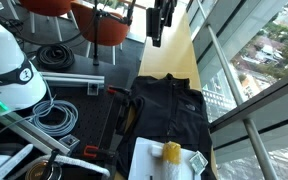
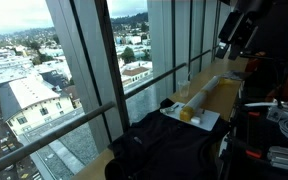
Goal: Close the zipper on the jumper
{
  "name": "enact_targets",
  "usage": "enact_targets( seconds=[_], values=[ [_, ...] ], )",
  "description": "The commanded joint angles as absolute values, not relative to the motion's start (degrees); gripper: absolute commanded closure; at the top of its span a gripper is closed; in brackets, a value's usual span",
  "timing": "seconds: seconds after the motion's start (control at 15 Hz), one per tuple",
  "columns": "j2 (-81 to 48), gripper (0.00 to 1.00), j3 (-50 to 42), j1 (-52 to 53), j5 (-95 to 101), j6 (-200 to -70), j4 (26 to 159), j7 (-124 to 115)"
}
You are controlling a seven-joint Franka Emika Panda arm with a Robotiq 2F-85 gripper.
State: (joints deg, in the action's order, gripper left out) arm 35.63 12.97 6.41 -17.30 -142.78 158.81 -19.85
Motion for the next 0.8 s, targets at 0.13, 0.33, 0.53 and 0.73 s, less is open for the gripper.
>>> enact_targets(
  seconds=[0.13, 0.33, 0.53, 0.73],
  values=[
    [15.62, 0.00, 3.15, 7.52, -18.54, -151.72, 152.49, -6.59],
    [5.97, 0.00, -0.40, 6.98, -19.58, -151.78, 147.44, -0.04],
    [-3.43, 0.00, -0.93, 5.35, -19.87, -152.95, 141.67, 4.94],
    [-10.86, 0.00, 0.88, 3.42, -18.61, -156.50, 136.91, 7.40]
  ],
)
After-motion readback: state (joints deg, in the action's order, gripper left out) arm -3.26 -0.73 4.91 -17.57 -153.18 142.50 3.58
